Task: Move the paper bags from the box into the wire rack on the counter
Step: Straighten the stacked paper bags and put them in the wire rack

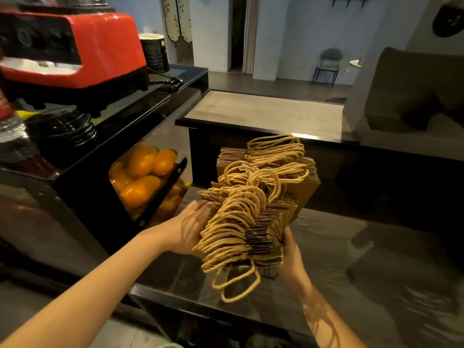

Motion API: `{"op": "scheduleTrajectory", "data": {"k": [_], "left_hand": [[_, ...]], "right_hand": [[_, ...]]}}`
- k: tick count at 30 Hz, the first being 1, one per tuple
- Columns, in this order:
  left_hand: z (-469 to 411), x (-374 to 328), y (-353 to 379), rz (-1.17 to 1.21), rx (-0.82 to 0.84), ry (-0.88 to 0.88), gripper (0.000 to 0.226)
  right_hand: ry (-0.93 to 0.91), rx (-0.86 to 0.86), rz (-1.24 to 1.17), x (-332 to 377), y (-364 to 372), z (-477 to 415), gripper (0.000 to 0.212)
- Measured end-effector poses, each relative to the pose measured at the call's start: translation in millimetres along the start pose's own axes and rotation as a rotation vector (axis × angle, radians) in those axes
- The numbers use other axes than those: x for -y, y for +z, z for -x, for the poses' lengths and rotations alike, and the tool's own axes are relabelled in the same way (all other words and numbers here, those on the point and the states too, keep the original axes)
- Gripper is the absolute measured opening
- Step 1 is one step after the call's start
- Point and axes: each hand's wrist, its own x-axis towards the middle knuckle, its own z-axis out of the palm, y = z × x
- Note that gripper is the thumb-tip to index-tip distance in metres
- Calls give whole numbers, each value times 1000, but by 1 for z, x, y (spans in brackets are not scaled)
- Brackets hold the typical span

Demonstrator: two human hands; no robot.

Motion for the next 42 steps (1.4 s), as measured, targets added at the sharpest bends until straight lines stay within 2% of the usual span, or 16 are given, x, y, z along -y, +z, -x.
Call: {"op": "scheduleTrajectory", "data": {"k": [2, 3, 7, 9, 11, 13, 15, 19, 23, 28, 31, 37, 39, 40, 41, 42], "left_hand": [[2, -1, 7, 190, -129, 1, 134], [1, -5, 12, 292, -214, -12, 135], [-8, -23, 34, 793, -471, -173, 107], [-13, -34, 43, 979, -573, -249, 88], [-16, -46, 49, 1144, -700, -290, 75], [-18, -56, 56, 1278, -766, -294, 76], [-18, -64, 65, 1359, -774, -280, 79], [-17, -75, 69, 1390, -796, -251, 89], [-14, -80, 65, 1299, -824, -247, 78], [-18, -81, 55, 1131, -824, -265, 77], [-23, -77, 54, 1068, -791, -313, 79], [-31, -74, 57, 1000, -767, -335, 78], [-32, -72, 59, 1020, -753, -308, 76], [-32, -70, 60, 1030, -740, -291, 77], [-32, -68, 59, 1046, -724, -276, 79], [-31, -65, 58, 1044, -710, -252, 79]], "right_hand": [[-1, -22, 54, -1, 1, 5, 51], [7, -45, 96, -3, 2, 7, 56], [-23, -74, 92, -7, -2, 16, 96], [-69, -75, 95, -10, -6, 17, 96], [-50, -29, -1, -7, -7, 18, 92], [0, 22, -153, -4, -7, 16, 102], [49, 69, -199, -1, -10, 15, 107], [86, 119, -164, 7, -15, 18, 91], [98, 21, -154, 8, -11, 21, 51], [190, -50, -218, 10, -7, 16, 27], [196, -36, -140, 8, -6, 12, 30], [206, -25, -33, -1, -16, 14, 21], [227, 5, -75, -1, -21, 15, 30], [242, 25, -187, -2, -24, 14, 36], [246, 74, -278, -3, -26, 14, 36], [248, 83, -366, -2, -24, 12, 25]]}}
